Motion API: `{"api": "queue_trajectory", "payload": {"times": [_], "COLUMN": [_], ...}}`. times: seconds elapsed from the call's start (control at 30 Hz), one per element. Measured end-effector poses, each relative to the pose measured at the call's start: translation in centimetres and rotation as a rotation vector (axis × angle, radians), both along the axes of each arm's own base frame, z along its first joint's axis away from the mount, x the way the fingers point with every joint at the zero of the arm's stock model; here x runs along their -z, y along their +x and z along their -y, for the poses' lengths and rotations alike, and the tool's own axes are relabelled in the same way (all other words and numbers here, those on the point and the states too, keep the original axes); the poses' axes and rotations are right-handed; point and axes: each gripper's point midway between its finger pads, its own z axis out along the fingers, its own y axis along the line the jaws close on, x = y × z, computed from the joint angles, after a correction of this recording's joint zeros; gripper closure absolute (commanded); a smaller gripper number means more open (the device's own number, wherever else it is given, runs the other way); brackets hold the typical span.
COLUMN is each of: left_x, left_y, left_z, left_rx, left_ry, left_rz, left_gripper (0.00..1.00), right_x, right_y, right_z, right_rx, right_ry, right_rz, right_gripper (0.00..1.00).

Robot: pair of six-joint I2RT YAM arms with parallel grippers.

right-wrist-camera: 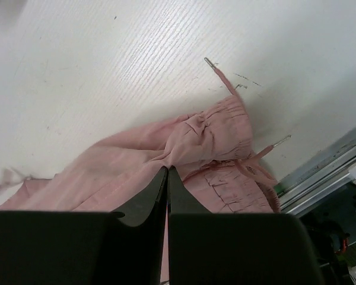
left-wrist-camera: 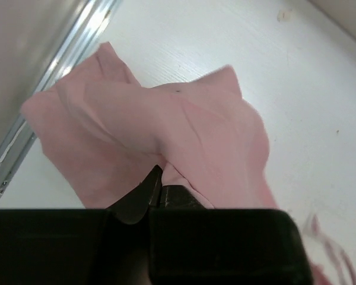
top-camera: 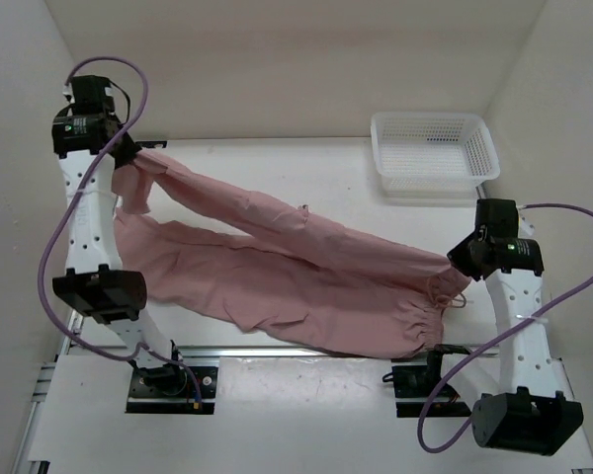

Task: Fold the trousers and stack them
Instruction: Flatten the trousers out

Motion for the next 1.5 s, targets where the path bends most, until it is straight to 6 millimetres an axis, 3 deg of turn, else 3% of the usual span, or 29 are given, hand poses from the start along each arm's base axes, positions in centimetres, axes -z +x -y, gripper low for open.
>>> {"api": "queue_trajectory", "payload": {"times": [0.13,0.2,0.27,0.33,0.4,0.47,0.57,0.6,0.63,0.67,0.73,0.87,0.9,1.0,1.1,1.37,1.43,1.47,1.5], "left_x": [-3.1,-3.8,-4.3,-3.6,0.0,6.0,13.9,15.6,16.6,16.9,16.8,15.7,15.6,16.3,17.4,22.1,23.6,24.2,24.9], "left_y": [-1.6,-0.7,2.0,6.5,10.7,12.8,11.9,10.9,10.3,9.9,9.5,9.2,9.0,8.9,9.1,10.2,10.7,11.0,11.3], "left_z": [-0.3,0.4,1.2,1.6,2.1,2.7,3.2,3.3,3.4,3.3,3.0,2.7,2.7,3.1,4.3,8.4,8.4,8.2,8.0], "left_rx": [-0.005,0.033,0.086,0.131,0.158,0.168,0.167,0.165,0.165,0.161,0.159,0.17,0.175,0.2,0.239,0.285,0.267,0.258,0.251], "left_ry": [0.0,-0.017,-0.03,-0.033,-0.07,-0.12,-0.178,-0.188,-0.191,-0.19,-0.168,-0.14,-0.14,-0.143,-0.132,-0.096,-0.099,-0.101,-0.105], "left_rz": [0.085,0.11,0.135,0.166,0.142,0.034,-0.165,-0.223,-0.259,-0.274,-0.282,-0.265,-0.266,-0.284,-0.309,-0.398,-0.416,-0.42,-0.426], "left_gripper": [0.9,0.86,0.37,0.0,0.0,0.0,0.06,0.15,0.47,0.65,0.9,0.86,0.58,0.14,0.03,0.11,0.28,0.41,0.61], "right_x": [-0.4,0.0,0.6,1.2,2.1,2.7,3.6,3.9,4.2,4.3,4.4,4.1,4.1,4.0,4.0,4.0,4.0,4.0,4.0], "right_y": [-0.6,-0.4,0.2,1.1,2.3,3.9,6.6,7.1,7.4,7.5,7.5,7.8,7.9,8.0,8.0,8.0,8.0,8.0,8.0], "right_z": [0.0,0.2,0.4,1.2,2.0,2.6,3.3,3.4,3.5,3.5,3.6,3.6,3.6,3.6,3.6,3.6,3.6,3.6,3.6], "right_rx": [0.003,0.006,0.012,0.03,0.046,0.052,0.04,0.034,0.026,0.023,0.016,0.008,0.007,0.004,0.002,-0.008,-0.011,-0.012,-0.013], "right_ry": [-0.005,-0.009,-0.018,-0.048,-0.079,-0.1,-0.125,-0.13,-0.136,-0.139,-0.144,-0.15,-0.15,-0.151,-0.152,-0.153,-0.155,-0.155,-0.156], "right_rz": [0.003,-0.019,-0.044,-0.067,-0.096,-0.129,-0.155,-0.162,-0.169,-0.176,-0.179,-0.166,-0.164,-0.161,-0.161,-0.164,-0.165,-0.165,-0.166], "right_gripper": [1.0,1.0,1.0,1.0,1.0,1.0,1.0,1.0,1.0,1.0,1.0,1.0,1.0,1.0,1.0,1.0,1.0,1.0,1.0]}}
